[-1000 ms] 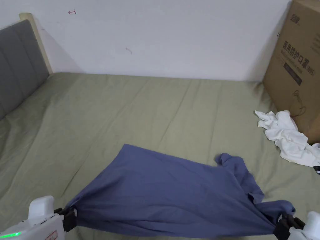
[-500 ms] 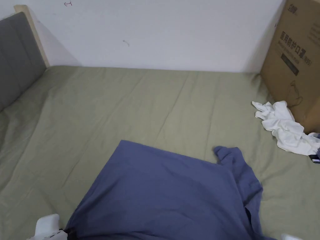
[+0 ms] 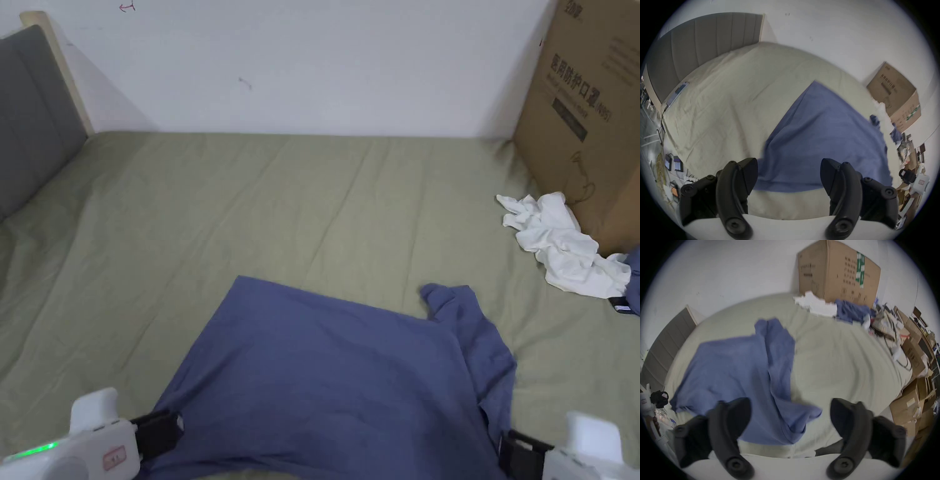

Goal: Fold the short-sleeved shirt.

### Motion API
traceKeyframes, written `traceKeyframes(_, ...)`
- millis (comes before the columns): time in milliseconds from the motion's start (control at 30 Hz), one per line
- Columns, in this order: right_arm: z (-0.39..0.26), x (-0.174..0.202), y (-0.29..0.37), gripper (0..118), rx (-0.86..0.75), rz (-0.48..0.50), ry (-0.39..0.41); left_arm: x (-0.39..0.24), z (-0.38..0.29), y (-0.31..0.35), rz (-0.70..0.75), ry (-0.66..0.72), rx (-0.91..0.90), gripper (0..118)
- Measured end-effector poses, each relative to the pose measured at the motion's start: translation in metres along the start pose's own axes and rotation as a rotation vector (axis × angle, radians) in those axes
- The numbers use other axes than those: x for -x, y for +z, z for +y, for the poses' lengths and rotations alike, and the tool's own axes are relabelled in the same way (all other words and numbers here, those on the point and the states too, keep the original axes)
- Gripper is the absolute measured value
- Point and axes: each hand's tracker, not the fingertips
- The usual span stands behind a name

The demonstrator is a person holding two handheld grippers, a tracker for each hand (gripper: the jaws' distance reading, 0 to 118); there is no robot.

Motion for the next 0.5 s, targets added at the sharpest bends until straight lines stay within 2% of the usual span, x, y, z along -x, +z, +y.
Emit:
traceKeyframes(33, 0.008, 0.000, 0.007, 110, -0.036, 0.012, -0.002, -0.004, 0.006, 0.005, -0.013, 0.003, -0.023, 98)
traceKeyframes(200, 0.057, 0.008, 0.052, 113, -0.245, 0.047, 0.016, -0.040, 0.043, 0.038, -0.066, -0.041, -0.180, 107)
traceKeyframes(367, 0.086, 0.024, 0.083, 114, -0.414, 0.020, 0.092, -0.074, 0.072, 0.060, -0.102, -0.114, -0.313, 107)
traceKeyframes(500, 0.095, 0.034, 0.091, 113, -0.478, 0.001, 0.138, -0.099, 0.087, 0.064, -0.086, -0.184, -0.382, 107)
